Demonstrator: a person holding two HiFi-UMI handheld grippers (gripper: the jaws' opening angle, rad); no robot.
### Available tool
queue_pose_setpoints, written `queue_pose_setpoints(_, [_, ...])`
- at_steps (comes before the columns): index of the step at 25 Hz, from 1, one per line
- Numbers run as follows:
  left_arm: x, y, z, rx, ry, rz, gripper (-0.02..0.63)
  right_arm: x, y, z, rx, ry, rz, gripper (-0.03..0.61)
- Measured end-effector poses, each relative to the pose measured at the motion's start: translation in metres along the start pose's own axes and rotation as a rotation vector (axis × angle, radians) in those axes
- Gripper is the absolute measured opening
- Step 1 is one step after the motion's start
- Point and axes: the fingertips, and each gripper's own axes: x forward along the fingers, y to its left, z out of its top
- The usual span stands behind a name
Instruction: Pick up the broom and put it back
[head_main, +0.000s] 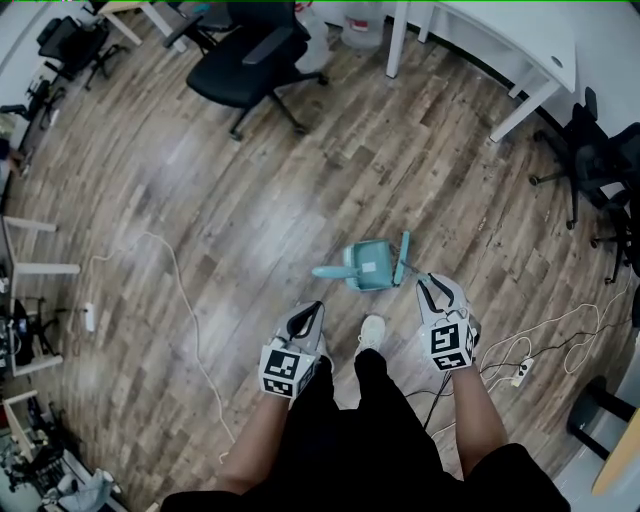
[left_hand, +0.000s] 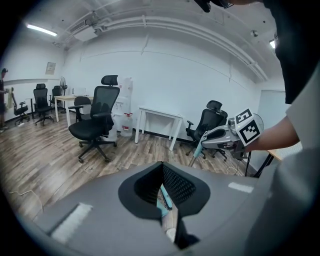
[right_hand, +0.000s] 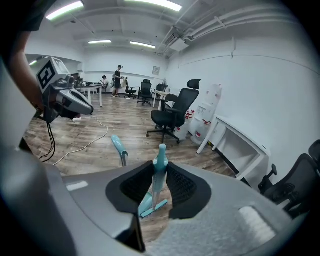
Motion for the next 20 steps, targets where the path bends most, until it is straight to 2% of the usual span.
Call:
queue_pose_setpoints(10, [0.002,0.004,-0.017,-0.021,0.030,0.025,0.017,0.022,0.016,-0.026,-0.082,0.059,0.018,0.094])
queue_pose_setpoints(20, [0.000,0.001,-0.026,-0.032,0.048,0.017,0.017,0.042,0.054,-0.022,-0.130,0.069,0.077,0.092])
